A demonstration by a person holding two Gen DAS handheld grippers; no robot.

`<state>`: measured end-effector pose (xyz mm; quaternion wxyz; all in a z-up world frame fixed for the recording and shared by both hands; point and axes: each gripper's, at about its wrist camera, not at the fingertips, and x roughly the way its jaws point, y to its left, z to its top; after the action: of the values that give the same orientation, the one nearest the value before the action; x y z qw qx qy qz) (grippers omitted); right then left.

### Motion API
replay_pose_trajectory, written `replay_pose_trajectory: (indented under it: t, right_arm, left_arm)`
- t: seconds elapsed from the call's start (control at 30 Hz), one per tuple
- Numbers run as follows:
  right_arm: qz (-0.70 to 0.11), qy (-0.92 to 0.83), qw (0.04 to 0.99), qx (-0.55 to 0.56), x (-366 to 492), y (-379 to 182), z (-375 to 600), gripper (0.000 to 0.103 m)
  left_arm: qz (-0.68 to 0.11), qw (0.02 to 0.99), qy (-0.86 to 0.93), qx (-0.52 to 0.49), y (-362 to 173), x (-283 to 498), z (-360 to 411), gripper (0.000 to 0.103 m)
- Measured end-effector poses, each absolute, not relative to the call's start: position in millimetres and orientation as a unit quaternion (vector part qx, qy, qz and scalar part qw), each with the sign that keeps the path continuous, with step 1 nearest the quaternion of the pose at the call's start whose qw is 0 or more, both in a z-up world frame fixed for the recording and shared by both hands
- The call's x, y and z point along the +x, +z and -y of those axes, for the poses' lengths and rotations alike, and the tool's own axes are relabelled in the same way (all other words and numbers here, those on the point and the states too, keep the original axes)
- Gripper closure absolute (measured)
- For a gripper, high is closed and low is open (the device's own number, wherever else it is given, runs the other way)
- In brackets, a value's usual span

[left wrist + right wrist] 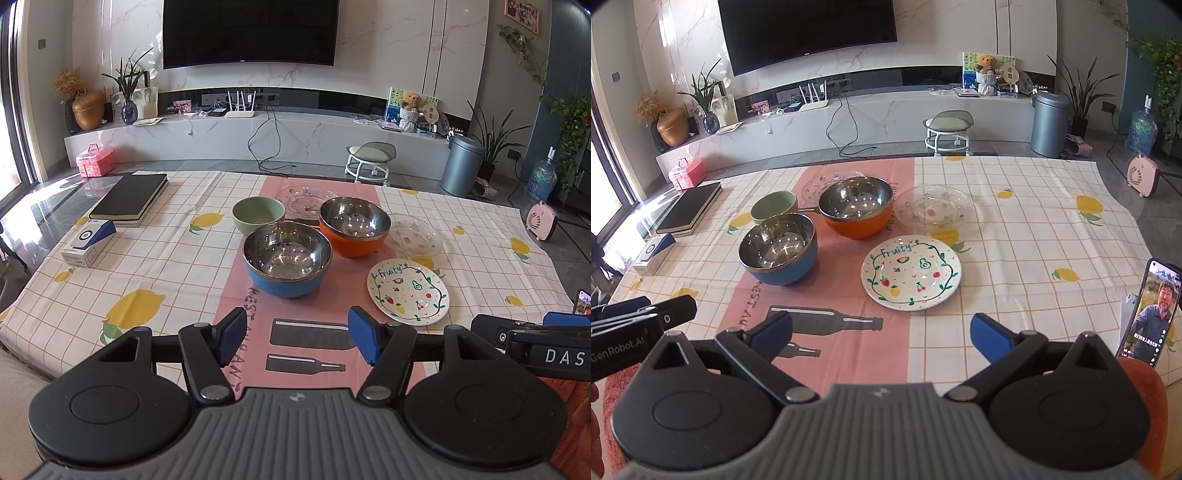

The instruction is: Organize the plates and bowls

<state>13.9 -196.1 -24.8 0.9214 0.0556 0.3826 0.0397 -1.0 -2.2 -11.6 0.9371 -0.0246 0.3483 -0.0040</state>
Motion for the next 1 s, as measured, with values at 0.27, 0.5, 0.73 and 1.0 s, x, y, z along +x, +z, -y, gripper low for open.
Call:
replay_pose_trajectory:
  t: [0.27,0.5,0.73,1.0]
  right_arm:
    - [-0.382,0.039,0.922,0.055,14,-25,197,0.003]
    - [-0.385,0.038,0.921,0.055,15,-26,197,0.003]
    - [-0.385,0.037,0.92,0.055,16,-27,197,0.003]
    - [-0.355,0.053,0.931,0.063,17,-36,207,0.003]
  left_arm:
    - [-0.349,0.937,-0.005,-0.025,-13,-1,2,0.028]
    - [-0.352,0.936,-0.008,-0.026,-17,0,6,0.028]
    - [-0.359,0.933,-0.014,-0.037,-15,4,5,0.028]
    - [-0.36,0.932,-0.033,-0.037,-17,15,10,0.034]
